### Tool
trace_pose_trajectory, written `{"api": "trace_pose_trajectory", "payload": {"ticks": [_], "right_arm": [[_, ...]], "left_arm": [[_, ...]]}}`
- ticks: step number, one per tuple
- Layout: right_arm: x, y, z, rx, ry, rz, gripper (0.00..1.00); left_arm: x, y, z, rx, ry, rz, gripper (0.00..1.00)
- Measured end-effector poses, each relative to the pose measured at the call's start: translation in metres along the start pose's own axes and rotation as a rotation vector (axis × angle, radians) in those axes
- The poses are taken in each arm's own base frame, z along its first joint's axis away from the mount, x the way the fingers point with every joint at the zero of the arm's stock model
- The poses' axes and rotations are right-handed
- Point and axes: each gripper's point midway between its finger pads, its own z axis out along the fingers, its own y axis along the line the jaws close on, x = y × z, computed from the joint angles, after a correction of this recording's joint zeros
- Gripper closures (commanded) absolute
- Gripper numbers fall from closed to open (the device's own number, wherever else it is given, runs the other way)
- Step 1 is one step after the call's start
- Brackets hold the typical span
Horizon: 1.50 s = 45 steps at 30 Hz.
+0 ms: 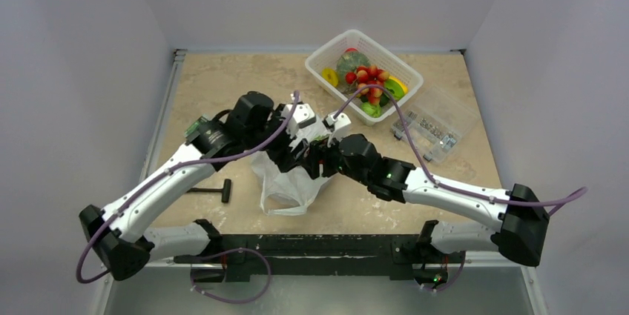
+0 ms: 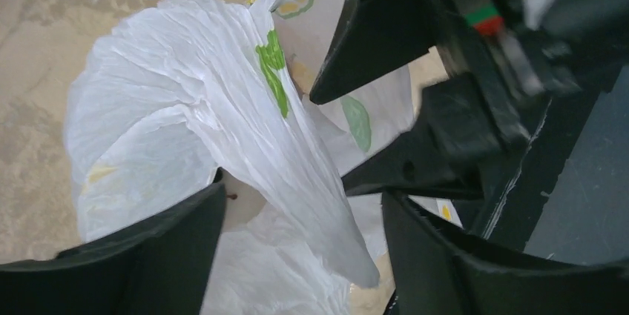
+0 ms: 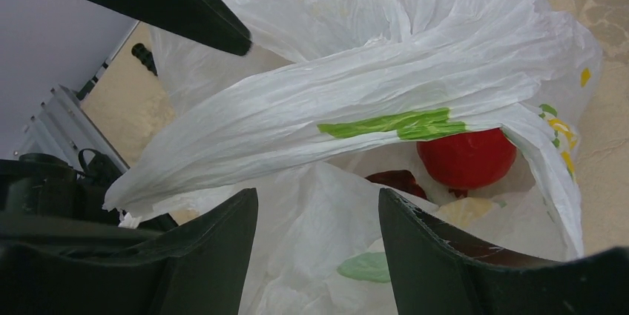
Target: Take the fake fruits out of the plastic bag
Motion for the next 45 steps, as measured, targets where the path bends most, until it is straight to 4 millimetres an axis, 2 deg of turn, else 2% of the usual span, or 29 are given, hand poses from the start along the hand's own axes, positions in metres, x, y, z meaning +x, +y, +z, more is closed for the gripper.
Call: {"api": "trace_pose_trajectory", "payload": {"ticks": [5,6,7,8,12,14,16,20,23,25,28,31,35,39,41,45], "right_arm": [[0.000,-0.005,-0.004,0.010,-0.007,0.013,0.39],[0.003,-0.006,-0.005,0.008,-0.004,0.018,0.40],[0.006,-0.005,-0.005,0.000,0.002,0.021,0.40],[0.011,-0.003,-0.006,-0.016,0.012,0.026,0.40],[0.038,0.001,-0.002,-0.053,0.073,0.026,0.43],[0.051,0.003,0.003,-0.062,0.106,0.018,0.54],[0.066,0.005,0.010,-0.072,0.144,0.007,0.60],[0.104,0.005,0.020,-0.065,0.239,-0.024,0.68],[0.130,0.006,0.017,-0.067,0.303,-0.054,0.71],[0.136,0.004,0.014,-0.055,0.320,-0.069,0.70],[0.126,-0.001,0.007,-0.022,0.297,-0.078,0.66],[0.108,-0.005,0.001,0.017,0.257,-0.088,0.65],[0.064,0.006,0.011,0.055,0.171,-0.117,0.61],[0.029,0.022,0.024,0.055,0.096,-0.135,0.60],[0.021,0.022,0.030,0.074,0.074,-0.146,0.60],[0.023,0.010,0.043,0.141,0.054,-0.182,0.59]], "left_arm": [[0.018,0.009,0.026,0.006,0.165,-0.024,0.68],[0.024,0.012,0.029,-0.013,0.195,-0.025,0.84],[0.031,0.017,0.030,-0.035,0.227,-0.023,0.96],[0.036,0.021,0.030,-0.052,0.251,-0.021,1.00],[0.040,0.035,0.026,-0.135,0.273,-0.010,1.00],[0.034,0.046,0.022,-0.199,0.257,-0.005,1.00],[0.020,0.058,0.014,-0.273,0.214,0.005,1.00],[-0.023,0.081,-0.014,-0.437,0.044,0.022,1.00],[-0.052,0.087,-0.040,-0.512,-0.091,0.044,1.00],[-0.062,0.086,-0.054,-0.526,-0.161,0.062,1.00],[-0.061,0.081,-0.064,-0.525,-0.215,0.097,1.00],[-0.053,0.080,-0.063,-0.527,-0.233,0.107,1.00],[-0.039,0.077,-0.051,-0.507,-0.208,0.105,1.00],[-0.038,0.071,-0.040,-0.481,-0.199,0.109,1.00],[-0.039,0.068,-0.037,-0.474,-0.204,0.104,1.00],[-0.043,0.066,-0.037,-0.489,-0.222,0.094,1.00]]}}
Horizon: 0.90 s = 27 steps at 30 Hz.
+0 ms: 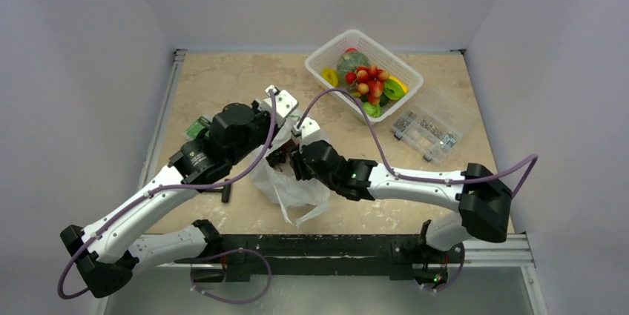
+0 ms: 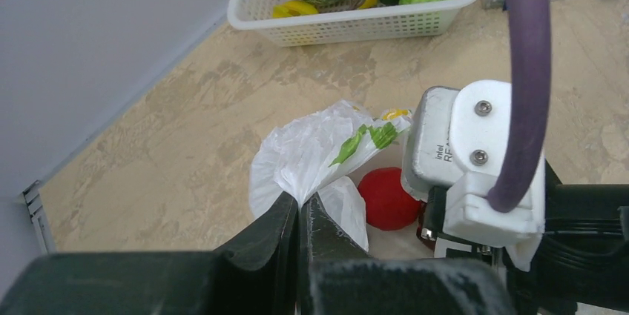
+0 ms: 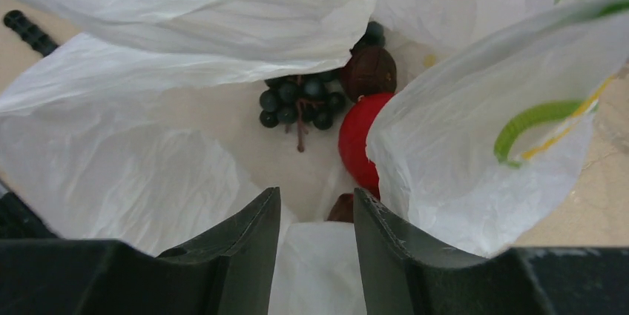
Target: Take the fake fruits out of the plastic bag
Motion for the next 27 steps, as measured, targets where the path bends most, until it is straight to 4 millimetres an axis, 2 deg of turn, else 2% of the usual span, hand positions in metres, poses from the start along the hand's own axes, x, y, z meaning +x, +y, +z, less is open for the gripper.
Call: {"api": "trace_pose_trajectory", "payload": {"ticks": [8,17,24,27], "right_arm": [[0.005,-0.017,0.033,0.124,-0.059,-0.097,0.46],[0.035,-0.033,0.062,0.208,-0.023,-0.196,0.23],[0.047,-0.047,0.081,0.249,-0.019,-0.211,0.22],[0.050,-0.052,0.089,0.259,-0.023,-0.215,0.29]], "left_arm": [[0.000,0.003,-0.002,-0.044,-0.011,-0.006,1.00],[0.002,-0.002,0.002,-0.041,-0.002,0.001,1.00],[0.007,-0.008,0.007,-0.027,0.018,0.012,1.00],[0.009,-0.009,0.010,-0.027,0.027,0.016,1.00]]}}
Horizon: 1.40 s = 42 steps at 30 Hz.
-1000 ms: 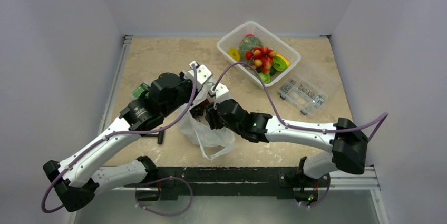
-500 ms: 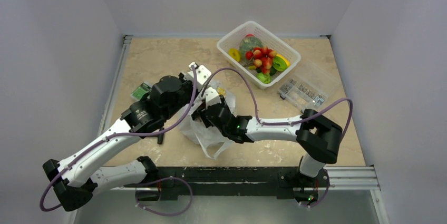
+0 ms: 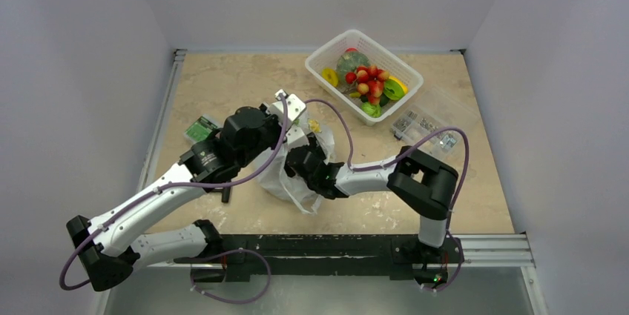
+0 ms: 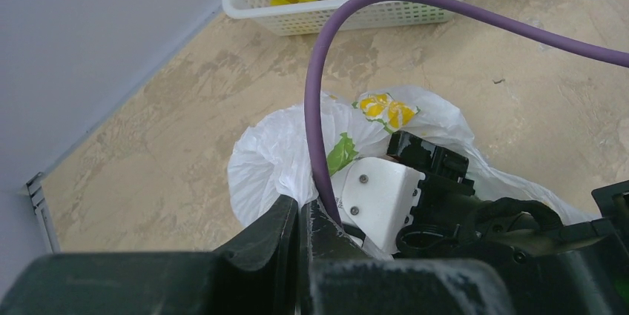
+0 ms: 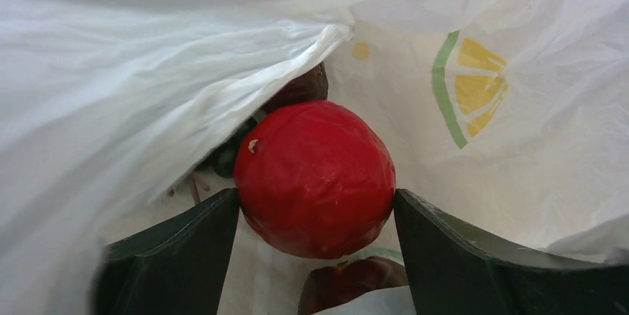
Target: Take the fake fruits out of the plastic bag
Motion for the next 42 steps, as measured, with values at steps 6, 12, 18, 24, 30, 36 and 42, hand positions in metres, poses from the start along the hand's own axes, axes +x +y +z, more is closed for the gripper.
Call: {"api": "trace_pose_trajectory", "payload": {"ticks": [6,12,18,24,30,36,42], "right_arm": [[-0.002,0.001,0.012,0.007,-0.026,0.005,0.53],[-0.003,0.001,0.011,0.000,-0.034,0.010,0.73],[-0.012,-0.009,-0.009,-0.019,-0.058,0.031,0.84],[-0.049,-0.014,-0.044,-0.097,-0.126,0.107,0.92],[-0.078,-0.015,-0.078,-0.192,-0.172,0.182,1.00],[-0.090,-0.024,-0.111,-0.257,-0.194,0.235,1.00],[-0.134,-0.048,-0.158,-0.290,-0.327,0.292,1.00]], "left_arm": [[0.003,0.002,0.002,-0.019,0.012,0.006,1.00],[0.003,0.002,0.005,-0.021,0.012,0.007,1.00],[0.006,0.001,0.008,-0.023,0.023,0.017,1.00],[0.007,0.007,0.007,-0.052,0.029,0.034,1.00],[0.003,0.017,-0.002,-0.096,0.011,0.033,1.00],[-0.005,0.033,-0.014,-0.166,-0.029,0.027,1.00],[-0.006,0.041,-0.017,-0.212,-0.033,0.021,1.00]]}}
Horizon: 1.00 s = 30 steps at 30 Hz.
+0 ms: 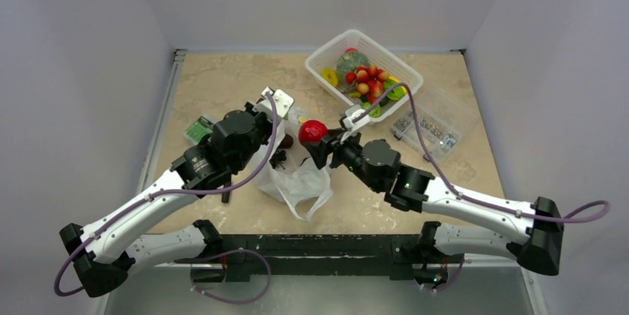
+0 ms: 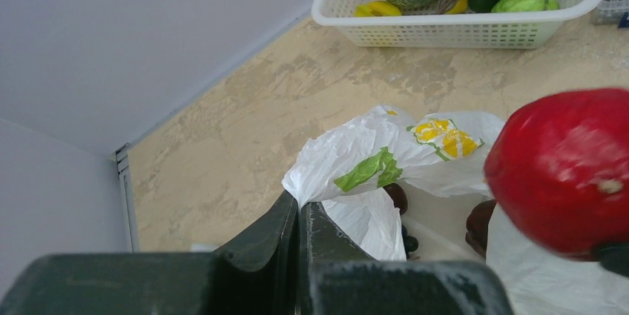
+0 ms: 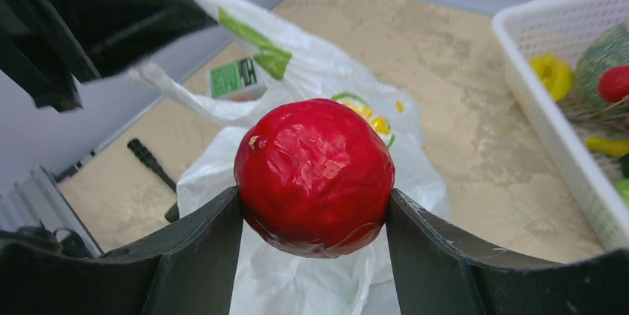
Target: Take the fake fruits out of the plastic bag
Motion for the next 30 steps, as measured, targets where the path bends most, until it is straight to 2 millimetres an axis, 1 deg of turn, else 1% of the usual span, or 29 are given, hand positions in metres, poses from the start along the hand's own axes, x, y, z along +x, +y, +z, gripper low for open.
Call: {"api": "trace_pose_trajectory", "payload": {"ticks": [2,4,7,9,11,13,14,16,18,19,22,24,26,28,30], "right_arm": [[-0.022,-0.005,-0.012,0.015,-0.064,0.009,1.00],[-0.040,-0.014,-0.022,0.049,-0.122,0.011,1.00],[-0.056,-0.031,-0.030,0.125,-0.178,0.008,1.00],[-0.059,-0.047,-0.029,0.198,-0.192,0.006,1.00],[-0.058,-0.068,-0.024,0.276,-0.184,0.001,1.00],[-0.054,-0.095,-0.016,0.358,-0.160,0.004,1.00],[-0.054,-0.112,-0.010,0.407,-0.148,0.009,1.00],[-0.053,-0.135,0.001,0.472,-0.123,0.020,1.00],[-0.052,-0.151,0.012,0.512,-0.104,0.029,1.00],[-0.053,-0.157,0.021,0.526,-0.094,0.031,1.00],[-0.055,-0.167,0.051,0.538,-0.067,0.033,1.00],[-0.056,-0.174,0.075,0.544,-0.052,0.034,1.00],[-0.052,-0.183,0.101,0.552,-0.032,0.032,1.00],[-0.046,-0.193,0.122,0.561,-0.014,0.027,1.00],[-0.040,-0.207,0.147,0.577,0.010,0.015,1.00]], "left_arm": [[0.000,0.001,0.000,-0.008,0.002,0.000,1.00],[0.001,0.002,0.000,-0.012,0.003,0.000,1.00],[0.001,0.003,0.000,-0.018,0.005,0.001,1.00],[0.001,0.003,0.000,-0.020,0.008,0.002,1.00],[0.003,0.002,0.002,-0.020,0.013,0.005,1.00],[0.005,0.000,0.004,-0.019,0.023,0.010,1.00],[0.006,-0.001,0.006,-0.018,0.030,0.014,1.00],[0.009,-0.003,0.009,-0.018,0.041,0.020,1.00],[0.010,-0.003,0.010,-0.020,0.048,0.024,1.00],[0.011,-0.002,0.010,-0.023,0.049,0.024,1.00],[0.011,-0.001,0.009,-0.033,0.050,0.025,1.00],[0.011,0.000,0.009,-0.037,0.051,0.031,1.00],[0.011,0.001,0.009,-0.037,0.051,0.037,1.00],[0.011,0.001,0.009,-0.037,0.052,0.039,1.00],[0.011,0.001,0.009,-0.037,0.052,0.041,1.00]]}}
